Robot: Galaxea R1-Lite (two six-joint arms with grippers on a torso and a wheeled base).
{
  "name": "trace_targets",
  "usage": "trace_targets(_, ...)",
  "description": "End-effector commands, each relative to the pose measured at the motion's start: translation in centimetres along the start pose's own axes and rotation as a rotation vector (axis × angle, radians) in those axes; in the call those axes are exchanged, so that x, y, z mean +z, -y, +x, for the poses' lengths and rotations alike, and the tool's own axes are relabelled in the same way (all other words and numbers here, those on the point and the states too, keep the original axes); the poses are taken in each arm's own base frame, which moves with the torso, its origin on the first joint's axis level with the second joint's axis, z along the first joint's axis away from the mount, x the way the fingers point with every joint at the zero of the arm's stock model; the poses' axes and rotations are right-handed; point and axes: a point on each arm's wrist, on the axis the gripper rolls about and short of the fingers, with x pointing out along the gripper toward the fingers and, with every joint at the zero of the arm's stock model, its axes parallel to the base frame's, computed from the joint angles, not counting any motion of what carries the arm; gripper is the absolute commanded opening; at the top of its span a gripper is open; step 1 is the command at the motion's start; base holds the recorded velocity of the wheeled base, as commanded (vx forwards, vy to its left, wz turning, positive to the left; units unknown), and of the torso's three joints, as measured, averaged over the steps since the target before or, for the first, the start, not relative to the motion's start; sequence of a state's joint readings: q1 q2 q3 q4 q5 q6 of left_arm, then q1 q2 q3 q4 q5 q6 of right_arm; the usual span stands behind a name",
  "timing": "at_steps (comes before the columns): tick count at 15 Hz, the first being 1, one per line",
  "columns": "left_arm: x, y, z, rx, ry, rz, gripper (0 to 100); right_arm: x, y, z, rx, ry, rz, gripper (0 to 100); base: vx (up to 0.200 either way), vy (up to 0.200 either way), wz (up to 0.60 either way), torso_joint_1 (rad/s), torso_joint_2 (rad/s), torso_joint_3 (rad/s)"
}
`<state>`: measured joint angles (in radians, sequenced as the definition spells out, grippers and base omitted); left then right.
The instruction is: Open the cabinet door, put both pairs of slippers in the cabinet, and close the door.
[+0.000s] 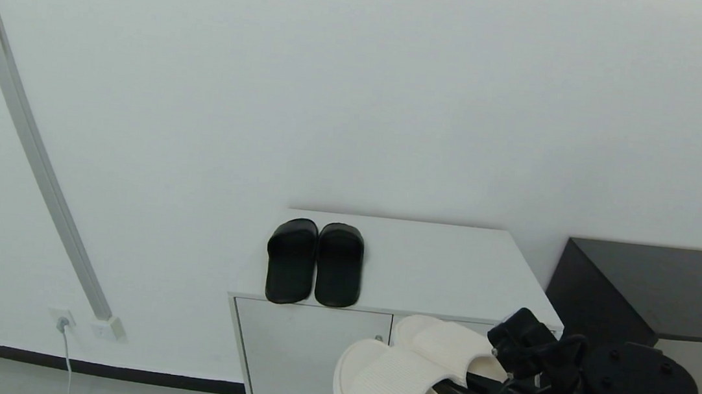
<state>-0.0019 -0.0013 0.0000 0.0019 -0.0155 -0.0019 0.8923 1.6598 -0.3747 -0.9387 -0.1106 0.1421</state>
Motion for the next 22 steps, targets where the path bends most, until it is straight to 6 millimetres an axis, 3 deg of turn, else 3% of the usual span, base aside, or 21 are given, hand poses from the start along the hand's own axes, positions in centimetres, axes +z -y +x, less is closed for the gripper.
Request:
trace_targets(1, 0.0, 0.0, 0.0, 0.001, -0.001, -0.001, 0, -0.1, 0.0, 0.1, -0.002, -0.005, -0.001, 0, 0.0, 0.0, 0.0, -0.149, 0.35, 0.193)
trace_targets(2, 0.0, 0.0, 0.0, -0.001, -0.001, 0.0, 0, -0.1, 0.0, 0.1, -0.001, -0.003, -0.003, 0, 0.0, 0.0, 0.0, -0.163, 0.35, 0.193)
trace_targets(3, 0.0, 0.0, 0.0, -0.001, -0.001, 0.0, 100, 0.0, 0.0, 0.2, -0.001, -0.002, -0.002, 0, 0.0, 0.0, 0.0, -0.159, 0.35, 0.198)
trace_targets(11, 0.0, 0.0, 0.0, 0.001, -0.001, 0.0, 100, -0.1, 0.0, -1.2, 0.008, 0.011, -0.017, 0, 0.0, 0.0, 0.0, -0.184, 0.43, 0.244)
trace_targets(22, 0.0, 0.0, 0.0, -0.001, -0.001, 0.013, 100, -1.1, 0.2, -0.9, 0.0, -0.036, -0.021, 0, 0.0, 0.0, 0.0, -0.206, 0.53, 0.319)
